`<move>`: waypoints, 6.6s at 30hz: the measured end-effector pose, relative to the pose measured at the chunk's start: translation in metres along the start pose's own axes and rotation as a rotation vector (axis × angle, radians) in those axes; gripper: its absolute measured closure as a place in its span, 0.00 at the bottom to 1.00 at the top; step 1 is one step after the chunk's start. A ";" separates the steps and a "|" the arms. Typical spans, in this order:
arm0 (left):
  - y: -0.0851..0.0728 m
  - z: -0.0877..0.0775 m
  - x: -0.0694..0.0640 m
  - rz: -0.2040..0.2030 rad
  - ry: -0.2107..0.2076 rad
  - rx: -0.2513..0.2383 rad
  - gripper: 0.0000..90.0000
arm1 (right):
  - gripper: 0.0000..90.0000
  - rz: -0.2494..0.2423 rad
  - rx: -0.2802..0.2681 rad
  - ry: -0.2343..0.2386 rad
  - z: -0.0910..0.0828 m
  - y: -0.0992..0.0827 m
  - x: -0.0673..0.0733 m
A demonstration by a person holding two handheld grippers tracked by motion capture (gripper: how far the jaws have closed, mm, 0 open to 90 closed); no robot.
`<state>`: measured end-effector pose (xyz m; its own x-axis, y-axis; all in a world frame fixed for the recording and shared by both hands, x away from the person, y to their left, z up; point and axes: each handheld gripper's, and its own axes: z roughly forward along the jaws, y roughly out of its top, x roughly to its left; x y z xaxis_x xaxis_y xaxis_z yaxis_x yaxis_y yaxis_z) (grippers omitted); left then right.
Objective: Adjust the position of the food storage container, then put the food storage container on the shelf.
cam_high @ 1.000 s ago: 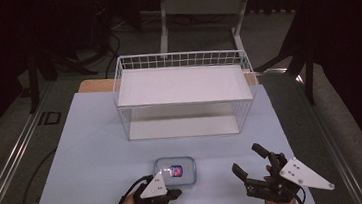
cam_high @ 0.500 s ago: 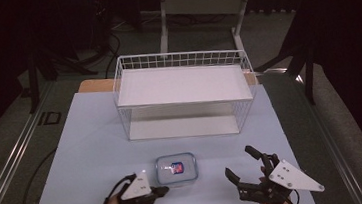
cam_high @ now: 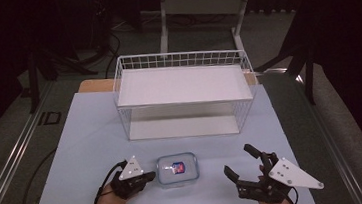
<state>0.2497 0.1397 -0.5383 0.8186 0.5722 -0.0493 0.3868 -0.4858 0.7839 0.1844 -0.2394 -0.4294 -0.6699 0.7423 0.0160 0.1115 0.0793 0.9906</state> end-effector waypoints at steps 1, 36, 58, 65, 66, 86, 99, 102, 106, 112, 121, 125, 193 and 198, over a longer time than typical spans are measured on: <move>0.001 0.004 0.000 -0.009 -0.006 -0.007 1.00 | 0.16 0.005 0.004 -0.001 0.000 -0.001 -0.001; 0.042 -0.045 0.011 -0.142 -0.120 -0.213 0.01 | 0.17 -0.094 0.151 -0.084 0.014 -0.004 0.000; 0.072 -0.006 0.014 -0.327 -0.190 -0.086 0.01 | 0.12 0.282 0.419 0.083 0.062 -0.011 -0.041; 0.066 0.020 0.017 -0.464 -0.253 -0.007 0.01 | 0.12 0.479 0.517 0.098 0.082 -0.034 -0.051; 0.066 0.020 0.017 -0.464 -0.253 -0.007 0.01 | 0.12 0.479 0.517 0.098 0.082 -0.034 -0.051; 0.049 0.048 0.025 -0.687 -0.294 0.096 0.31 | 0.31 0.896 0.694 0.192 0.117 -0.077 -0.060; 0.050 0.041 0.022 -0.695 -0.300 0.096 0.51 | 0.50 0.899 0.701 0.170 0.112 -0.081 -0.051; 0.053 0.037 0.016 -0.673 -0.272 0.096 0.53 | 0.51 0.870 0.701 0.161 0.110 -0.077 -0.048; 0.054 0.033 0.011 -0.658 -0.255 0.098 0.56 | 0.52 0.852 0.703 0.161 0.109 -0.074 -0.046; 0.051 0.024 0.007 -0.676 -0.232 0.087 0.57 | 0.52 0.801 0.689 0.144 0.109 -0.068 -0.039; 0.069 0.009 0.024 -0.655 -0.189 0.004 0.57 | 0.52 0.738 0.618 0.138 0.123 -0.044 -0.040; 0.076 0.005 0.036 -0.641 -0.158 -0.045 0.57 | 0.51 0.689 0.570 0.121 0.137 -0.030 -0.043; 0.074 0.039 0.081 -0.475 0.014 -0.202 0.24 | 0.48 0.552 0.410 -0.055 0.183 -0.038 -0.085; 0.066 0.026 0.066 -0.422 -0.009 -0.243 0.09 | 0.56 0.515 0.425 -0.033 0.170 -0.036 -0.070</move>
<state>0.3404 0.1281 -0.5060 0.6155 0.6801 -0.3982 0.5764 -0.0439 0.8160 0.3522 -0.1816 -0.4896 -0.4316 0.7748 0.4620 0.6955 -0.0404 0.7174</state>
